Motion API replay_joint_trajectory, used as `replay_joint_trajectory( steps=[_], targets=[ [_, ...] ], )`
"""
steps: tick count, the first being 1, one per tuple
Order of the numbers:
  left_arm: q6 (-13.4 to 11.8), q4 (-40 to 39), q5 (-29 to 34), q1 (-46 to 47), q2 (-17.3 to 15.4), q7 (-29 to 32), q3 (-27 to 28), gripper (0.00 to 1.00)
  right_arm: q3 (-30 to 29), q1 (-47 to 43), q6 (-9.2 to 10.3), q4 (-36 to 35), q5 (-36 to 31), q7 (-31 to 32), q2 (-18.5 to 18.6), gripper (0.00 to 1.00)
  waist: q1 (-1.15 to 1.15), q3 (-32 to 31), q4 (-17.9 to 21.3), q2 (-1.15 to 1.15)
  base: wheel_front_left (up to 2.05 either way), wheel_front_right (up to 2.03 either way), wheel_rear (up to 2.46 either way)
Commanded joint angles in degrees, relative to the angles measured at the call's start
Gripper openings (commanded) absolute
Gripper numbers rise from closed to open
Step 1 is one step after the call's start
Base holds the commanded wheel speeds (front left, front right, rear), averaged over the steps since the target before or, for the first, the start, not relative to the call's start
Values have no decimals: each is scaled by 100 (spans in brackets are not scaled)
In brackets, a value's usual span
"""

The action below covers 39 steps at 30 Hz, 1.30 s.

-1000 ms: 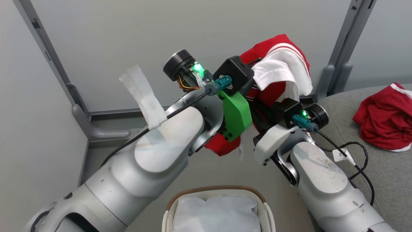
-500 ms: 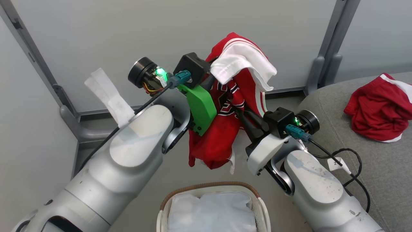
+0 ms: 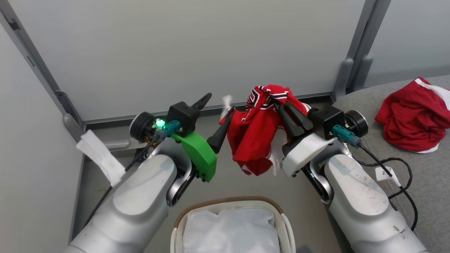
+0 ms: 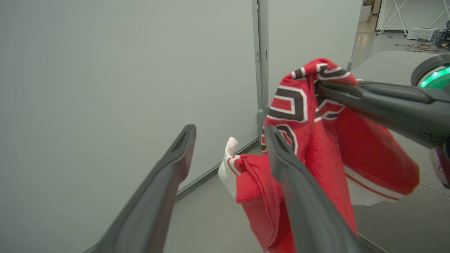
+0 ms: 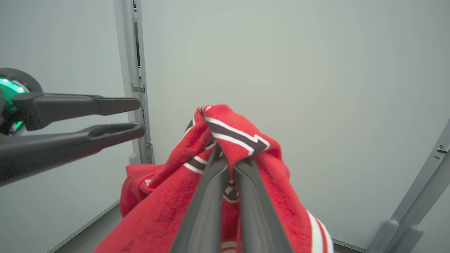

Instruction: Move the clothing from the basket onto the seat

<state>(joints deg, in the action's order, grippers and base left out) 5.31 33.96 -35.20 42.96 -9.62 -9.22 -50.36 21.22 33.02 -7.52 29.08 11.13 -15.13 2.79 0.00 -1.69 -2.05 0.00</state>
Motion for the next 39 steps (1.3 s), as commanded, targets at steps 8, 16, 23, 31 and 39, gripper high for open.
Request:
replay_joint_trajectory(
  steps=[8, 16, 23, 31, 39],
  targets=[
    [-118, -54, 20, -939, 28, -522, -16, 100, -633, -286, 6, -73, -339, -2, 23, 0, 0, -5, -12, 0, 0, 0, 0],
    [-237, -158, 124, -1622, 67, -599, 182, 100, -1073, -500, 6, -55, -599, -2, 21, 0, 0, 2, 32, 0, 0, 0, 0],
    [-268, -412, 289, -1996, 96, -591, 517, 100, -1224, -544, 6, -67, -696, -2, 22, 0, 0, 15, 266, 0, 0, 0, 0],
    [-230, -696, 585, -2396, 248, -591, 850, 100, -1430, -532, 6, -172, -985, -2, 22, 0, 0, 136, 928, 0, 0, 0, 0],
    [-120, -665, 882, -2481, 391, -591, 979, 100, -1648, -545, 6, -215, -1293, -2, 19, 0, 0, 409, 1851, 0, 0, 0, 0]
  ],
)
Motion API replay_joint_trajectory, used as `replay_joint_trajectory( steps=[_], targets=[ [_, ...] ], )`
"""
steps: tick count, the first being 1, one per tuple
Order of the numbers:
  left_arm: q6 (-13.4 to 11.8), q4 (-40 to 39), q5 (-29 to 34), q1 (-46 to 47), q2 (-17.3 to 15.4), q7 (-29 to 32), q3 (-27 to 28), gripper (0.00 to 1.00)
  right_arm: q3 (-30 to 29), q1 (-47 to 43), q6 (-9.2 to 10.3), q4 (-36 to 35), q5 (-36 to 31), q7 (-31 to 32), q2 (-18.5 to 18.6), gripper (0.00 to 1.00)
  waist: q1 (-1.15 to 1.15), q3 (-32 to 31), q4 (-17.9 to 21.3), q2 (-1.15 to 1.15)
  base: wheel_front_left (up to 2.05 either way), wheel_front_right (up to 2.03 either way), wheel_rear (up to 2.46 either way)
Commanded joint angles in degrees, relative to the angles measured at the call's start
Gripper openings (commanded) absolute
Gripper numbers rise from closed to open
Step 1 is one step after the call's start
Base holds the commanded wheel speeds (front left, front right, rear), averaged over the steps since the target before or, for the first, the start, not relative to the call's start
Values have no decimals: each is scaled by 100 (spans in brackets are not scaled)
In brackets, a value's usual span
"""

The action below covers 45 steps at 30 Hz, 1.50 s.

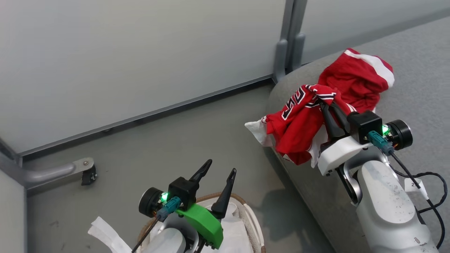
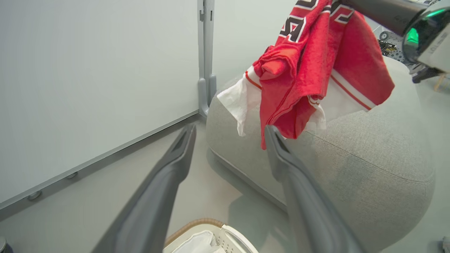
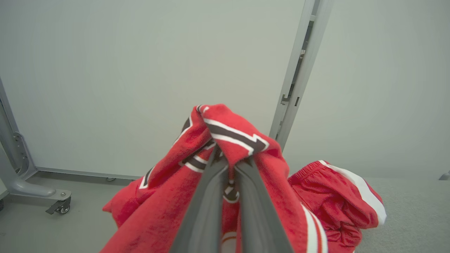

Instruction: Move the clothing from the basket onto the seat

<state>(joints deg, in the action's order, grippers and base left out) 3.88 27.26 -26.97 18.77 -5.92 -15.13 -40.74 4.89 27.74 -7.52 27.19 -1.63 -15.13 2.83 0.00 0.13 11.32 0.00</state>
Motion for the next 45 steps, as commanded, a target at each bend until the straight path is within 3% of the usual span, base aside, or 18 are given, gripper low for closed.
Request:
replay_joint_trajectory(
  steps=[1, 11, 21, 27, 32, 37, 45],
  targets=[
    [37, 4, 99, -47, 37, -1, 40, 100, -28, -2, 7, -43, -43, -2, 14, 0, 0, 284, 632, 0, 0, 0, 0],
    [189, 94, 377, 175, 147, -1, 51, 100, -388, 116, 6, -130, -169, -2, 11, 0, 0, 682, 1149, 0, 0, 0, 0],
    [271, 113, 555, 391, 127, -2, -1, 100, -807, 875, 6, -247, -763, -2, 22, 0, 0, 1094, 947, 0, 0, 0, 0],
    [277, 35, 676, 589, 62, -2, -5, 100, -1240, 1981, 7, -155, -1037, -2, 520, 0, 0, 1507, 574, 0, 0, 0, 0],
    [276, -1, 794, 840, -2, 3, -52, 100, -1694, 2959, 7, 74, -1261, 5, 1296, 0, 0, 1943, 153, 0, 0, 0, 0],
    [224, -68, 838, 1044, -90, 34, -6, 100, -2143, 3556, 7, 383, -1470, 89, 1849, 0, 0, 2333, -119, 0, 0, 0, 0],
    [138, -368, 889, 1297, -233, 90, 45, 100, -2966, 3433, 7, 1036, -1720, 40, 1927, 0, 0, 2879, -302, 0, 0, 0, 0]
  ],
)
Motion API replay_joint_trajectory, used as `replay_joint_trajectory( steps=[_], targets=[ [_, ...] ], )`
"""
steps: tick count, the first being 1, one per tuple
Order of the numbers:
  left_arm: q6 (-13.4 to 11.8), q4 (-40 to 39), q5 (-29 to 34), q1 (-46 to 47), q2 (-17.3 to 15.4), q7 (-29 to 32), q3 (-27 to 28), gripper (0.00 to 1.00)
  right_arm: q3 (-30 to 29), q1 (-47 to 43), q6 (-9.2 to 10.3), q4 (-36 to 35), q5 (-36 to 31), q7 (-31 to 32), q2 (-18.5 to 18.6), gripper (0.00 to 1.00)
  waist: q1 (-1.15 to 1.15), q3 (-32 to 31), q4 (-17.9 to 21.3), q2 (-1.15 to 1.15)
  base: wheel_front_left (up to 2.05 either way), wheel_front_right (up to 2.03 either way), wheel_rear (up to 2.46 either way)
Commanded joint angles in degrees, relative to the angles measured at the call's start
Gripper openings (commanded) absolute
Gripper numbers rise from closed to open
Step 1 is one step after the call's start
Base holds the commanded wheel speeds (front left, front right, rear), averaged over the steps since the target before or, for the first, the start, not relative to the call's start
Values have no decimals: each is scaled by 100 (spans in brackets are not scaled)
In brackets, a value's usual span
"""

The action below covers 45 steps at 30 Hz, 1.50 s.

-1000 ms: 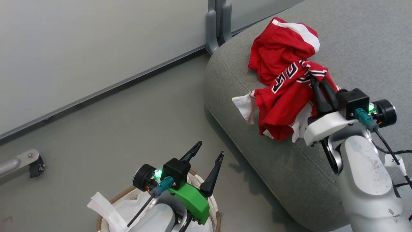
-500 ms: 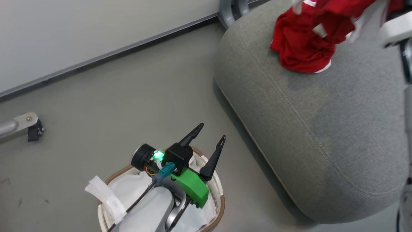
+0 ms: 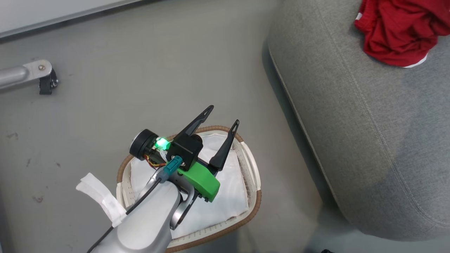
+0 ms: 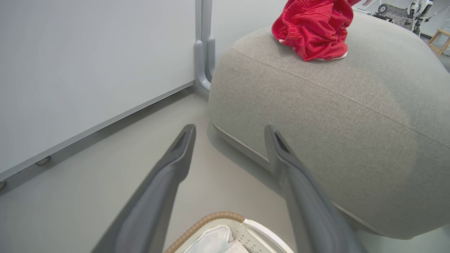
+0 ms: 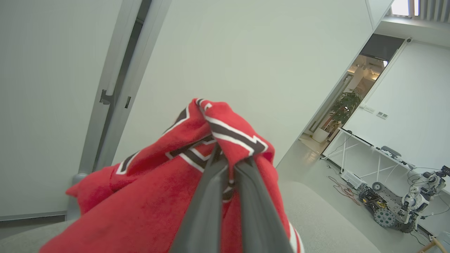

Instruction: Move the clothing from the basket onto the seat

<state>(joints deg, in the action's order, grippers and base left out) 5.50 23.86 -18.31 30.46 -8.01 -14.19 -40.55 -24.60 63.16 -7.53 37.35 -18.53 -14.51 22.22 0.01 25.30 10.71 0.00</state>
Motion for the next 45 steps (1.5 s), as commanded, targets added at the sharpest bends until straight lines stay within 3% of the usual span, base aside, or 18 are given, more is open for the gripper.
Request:
replay_joint_trajectory(
  steps=[1, 8, 18, 20, 21, 22, 35, 45],
  targets=[
    [-49, -74, 29, 149, -40, 16, 27, 100, -99, -191, 7, 97, -67, -27, -79, 0, -1, 435, -234, 0, 0, 0, 0],
    [-68, -263, 71, 272, -96, 119, -37, 100, -553, -705, 8, 446, -257, -69, -597, 0, -1, 722, -104, 0, 0, 0, 0],
    [-91, -366, -10, 283, -104, 130, -72, 100, -565, -1225, 8, 465, -311, -73, -1125, 3, -1, 667, 77, 0, 0, 0, 0],
    [-93, -371, -45, 243, -78, 102, -71, 100, -524, -1315, 8, 419, -314, -73, -1154, 38, -1, 600, 84, 0, 0, 0, 0],
    [-97, -371, -62, 215, -72, 90, -66, 100, -484, -1378, 8, 407, -326, -74, -1181, 38, -1, 555, 87, 0, 0, 0, 0],
    [-98, -364, -89, 172, -72, 77, -61, 100, -453, -1442, 8, 382, -320, -73, -1196, 100, -1, 490, 90, 0, 0, 0, 0],
    [-143, -181, -440, -314, 109, -86, 147, 100, 60, -2303, 8, 86, -73, -68, -1063, 100, -1, -718, -62, 0, 0, 0, 0],
    [-301, -328, -644, -1040, 258, -101, 917, 100, 616, -2509, 8, -162, 196, -68, -1117, 100, -1, -1619, -554, 0, 0, 0, 0]
  ],
)
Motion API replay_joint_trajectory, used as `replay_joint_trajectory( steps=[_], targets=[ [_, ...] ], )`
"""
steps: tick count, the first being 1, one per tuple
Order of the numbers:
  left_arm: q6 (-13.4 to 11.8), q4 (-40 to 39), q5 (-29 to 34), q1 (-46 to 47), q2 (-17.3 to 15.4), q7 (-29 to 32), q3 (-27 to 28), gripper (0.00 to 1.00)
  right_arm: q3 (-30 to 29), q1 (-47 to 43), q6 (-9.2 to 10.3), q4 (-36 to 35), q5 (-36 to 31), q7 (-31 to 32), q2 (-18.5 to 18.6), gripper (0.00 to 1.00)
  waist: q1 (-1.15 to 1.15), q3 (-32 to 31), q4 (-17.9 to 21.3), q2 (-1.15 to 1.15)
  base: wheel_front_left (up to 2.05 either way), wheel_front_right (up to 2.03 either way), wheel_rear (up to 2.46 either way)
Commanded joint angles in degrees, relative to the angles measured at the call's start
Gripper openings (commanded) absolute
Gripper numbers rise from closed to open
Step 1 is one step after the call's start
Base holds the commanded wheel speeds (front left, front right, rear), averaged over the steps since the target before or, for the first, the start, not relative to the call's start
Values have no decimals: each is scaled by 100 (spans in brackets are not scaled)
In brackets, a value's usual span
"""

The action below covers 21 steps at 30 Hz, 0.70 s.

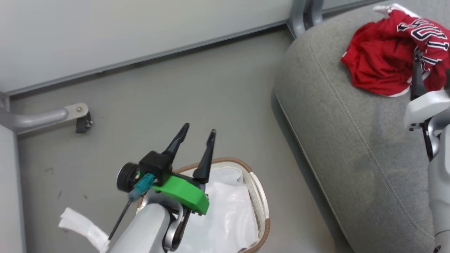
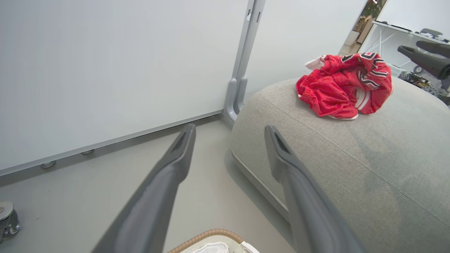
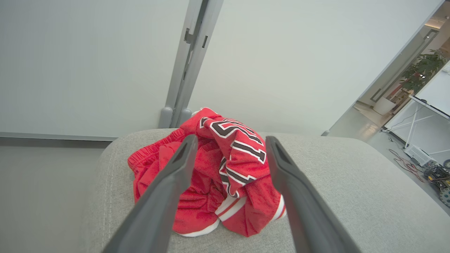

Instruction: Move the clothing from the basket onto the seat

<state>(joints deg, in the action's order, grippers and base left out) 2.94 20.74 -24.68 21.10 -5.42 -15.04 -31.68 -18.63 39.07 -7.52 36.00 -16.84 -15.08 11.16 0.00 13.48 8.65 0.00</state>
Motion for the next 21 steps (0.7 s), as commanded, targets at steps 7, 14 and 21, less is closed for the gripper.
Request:
replay_joint_trajectory(
  steps=[7, 14, 21],
  targets=[
    [-75, -180, 118, -711, -32, -10, 775, 100, 424, -485, 7, -238, 269, -11, -418, 100, 0, -843, -713, 0, 0, 0, 0],
    [-107, -276, 299, -1148, 37, -11, 1452, 100, 734, -1147, 6, -587, 616, -11, -758, 100, 0, -1144, -1050, 0, 0, 0, 0],
    [-149, -217, 509, -1597, 105, -11, 2013, 100, 1275, -2019, 7, -973, 1468, -11, -811, 100, 0, -1360, -1260, 0, 0, 0, 0]
  ],
)
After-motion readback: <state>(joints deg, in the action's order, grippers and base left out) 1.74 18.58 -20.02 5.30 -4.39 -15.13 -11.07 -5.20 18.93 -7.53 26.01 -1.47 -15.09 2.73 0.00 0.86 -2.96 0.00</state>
